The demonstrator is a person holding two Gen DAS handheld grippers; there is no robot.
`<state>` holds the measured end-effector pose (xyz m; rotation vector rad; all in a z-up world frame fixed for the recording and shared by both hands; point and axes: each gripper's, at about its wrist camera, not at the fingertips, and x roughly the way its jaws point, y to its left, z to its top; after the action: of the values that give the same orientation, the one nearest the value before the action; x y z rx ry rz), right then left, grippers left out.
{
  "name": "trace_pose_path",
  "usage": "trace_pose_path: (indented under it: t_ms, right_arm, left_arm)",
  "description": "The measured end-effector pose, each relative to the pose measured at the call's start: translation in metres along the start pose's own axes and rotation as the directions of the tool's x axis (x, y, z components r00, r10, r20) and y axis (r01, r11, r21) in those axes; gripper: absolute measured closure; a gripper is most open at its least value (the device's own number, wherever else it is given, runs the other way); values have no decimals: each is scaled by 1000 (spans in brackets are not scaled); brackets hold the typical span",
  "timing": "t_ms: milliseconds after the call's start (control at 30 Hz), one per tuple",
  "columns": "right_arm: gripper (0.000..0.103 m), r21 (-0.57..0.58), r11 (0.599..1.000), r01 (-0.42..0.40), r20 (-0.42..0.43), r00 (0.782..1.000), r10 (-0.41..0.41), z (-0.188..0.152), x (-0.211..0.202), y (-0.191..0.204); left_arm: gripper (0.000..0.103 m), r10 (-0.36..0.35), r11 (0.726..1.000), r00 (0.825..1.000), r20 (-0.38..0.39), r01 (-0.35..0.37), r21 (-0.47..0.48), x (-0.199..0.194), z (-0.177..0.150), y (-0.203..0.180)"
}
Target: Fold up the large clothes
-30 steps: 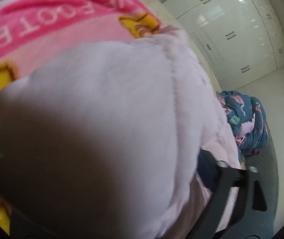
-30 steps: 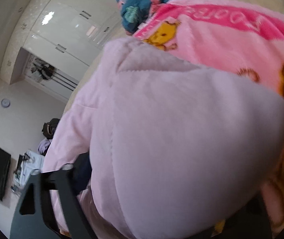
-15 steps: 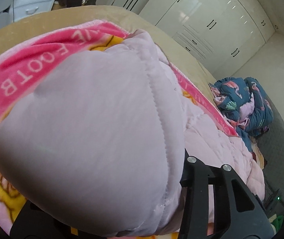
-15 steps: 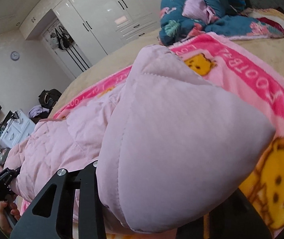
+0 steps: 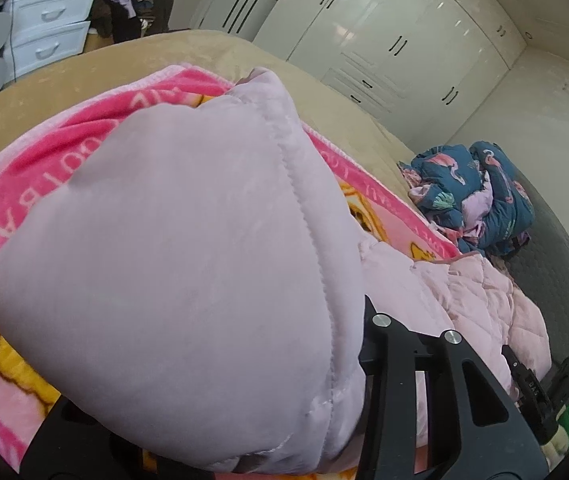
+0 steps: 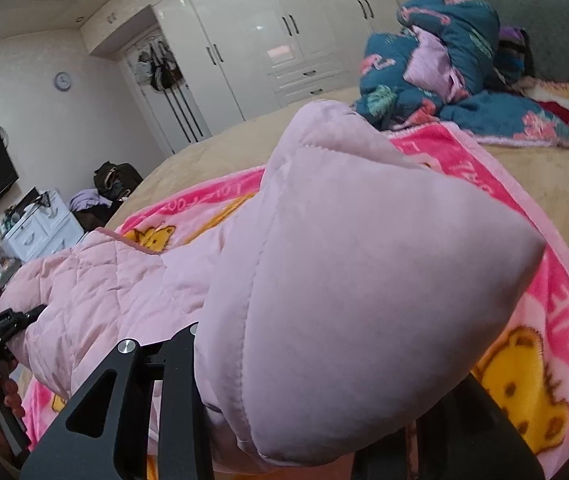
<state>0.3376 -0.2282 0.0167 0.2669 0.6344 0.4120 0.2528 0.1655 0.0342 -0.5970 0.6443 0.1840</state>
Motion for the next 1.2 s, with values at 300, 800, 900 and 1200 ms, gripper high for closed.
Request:
trace_pose_path:
  t_ms: [300,800,900,1200]
  right_arm:
    - [72,4,1000,-9,20,1000,8,-27,-33,8]
    - [71,22,1000,-10,30,1000,10,-65,-51,27]
    - [71,23,1000,-3,28,1000,2,-71,-49,29]
    - [71,19,1000,3,29,1000,-3,-76,-47,36]
  left_arm:
    - [70,-34,999,999,18,33,34,-30,-17,5]
    - [70,-19,999,1000,6,19,47,-45,-36,35]
    - [69,0,998,1000,4,-1,69,-43,-40,41]
    - [69,11,997,1000,6,-11,74,-45,-50,48]
